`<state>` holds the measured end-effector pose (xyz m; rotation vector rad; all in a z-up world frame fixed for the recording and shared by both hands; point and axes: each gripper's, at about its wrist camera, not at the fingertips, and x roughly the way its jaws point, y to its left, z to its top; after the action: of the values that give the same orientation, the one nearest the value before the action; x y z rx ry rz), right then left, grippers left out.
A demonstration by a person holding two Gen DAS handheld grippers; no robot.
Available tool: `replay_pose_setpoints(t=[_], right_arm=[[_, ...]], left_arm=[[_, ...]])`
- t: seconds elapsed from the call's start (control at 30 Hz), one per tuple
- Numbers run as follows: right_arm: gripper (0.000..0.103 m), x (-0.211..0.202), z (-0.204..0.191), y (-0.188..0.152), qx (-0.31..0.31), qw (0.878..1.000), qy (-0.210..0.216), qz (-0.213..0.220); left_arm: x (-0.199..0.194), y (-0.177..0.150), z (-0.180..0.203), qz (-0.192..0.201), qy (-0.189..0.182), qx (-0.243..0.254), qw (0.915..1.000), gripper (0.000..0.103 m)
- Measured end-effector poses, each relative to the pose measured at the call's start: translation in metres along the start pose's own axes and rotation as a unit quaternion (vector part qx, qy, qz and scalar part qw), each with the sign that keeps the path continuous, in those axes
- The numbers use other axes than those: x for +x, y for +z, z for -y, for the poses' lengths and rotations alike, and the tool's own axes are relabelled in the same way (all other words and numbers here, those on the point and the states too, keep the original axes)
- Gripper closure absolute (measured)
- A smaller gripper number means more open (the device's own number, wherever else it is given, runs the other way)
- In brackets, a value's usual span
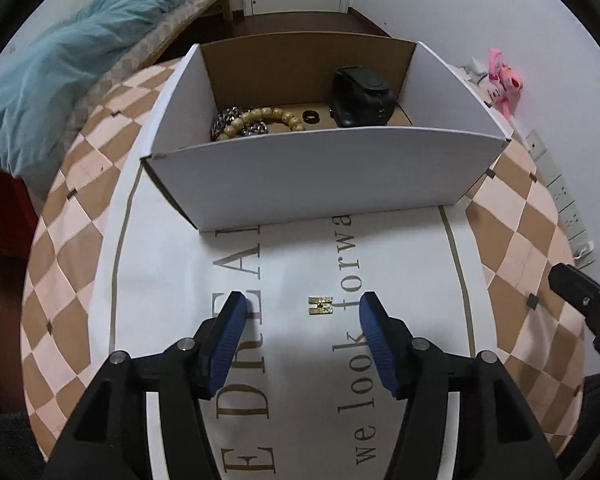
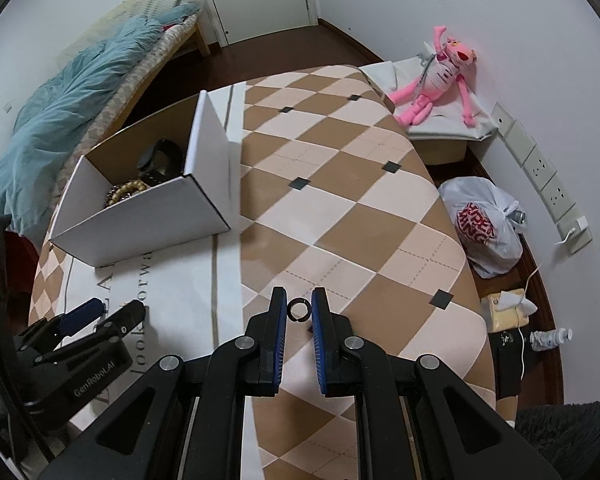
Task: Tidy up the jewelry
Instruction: 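Carry the black ring and gold charm into the white box and open both tools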
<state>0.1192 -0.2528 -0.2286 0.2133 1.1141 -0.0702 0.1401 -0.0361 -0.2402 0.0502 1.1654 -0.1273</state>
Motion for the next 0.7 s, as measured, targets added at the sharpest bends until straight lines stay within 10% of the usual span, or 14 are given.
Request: replay_pose_setpoints(t=[0.23,0.33,0.7], right_arm=[[0.090,0.004,0.001,0.001,0.003,1.000,-0.001,-0.001],[0.090,0.003,0.001,0.002,0.004,1.000,-0.002,0.000],[0.090,-0.023,-0.006,0.017,0.002,1.000,0.018,0.023]], left_arm=[[0.001,-0.001,0.002,0.013,-0.006,0.006,0.9999,0.054],[0.000,0.003,0.004,0.020,-0.016,0.014,0.9996,0.094],[-0.045,0.010,-0.015,0.039,-0.073,-0.014,0.9964,0.095]])
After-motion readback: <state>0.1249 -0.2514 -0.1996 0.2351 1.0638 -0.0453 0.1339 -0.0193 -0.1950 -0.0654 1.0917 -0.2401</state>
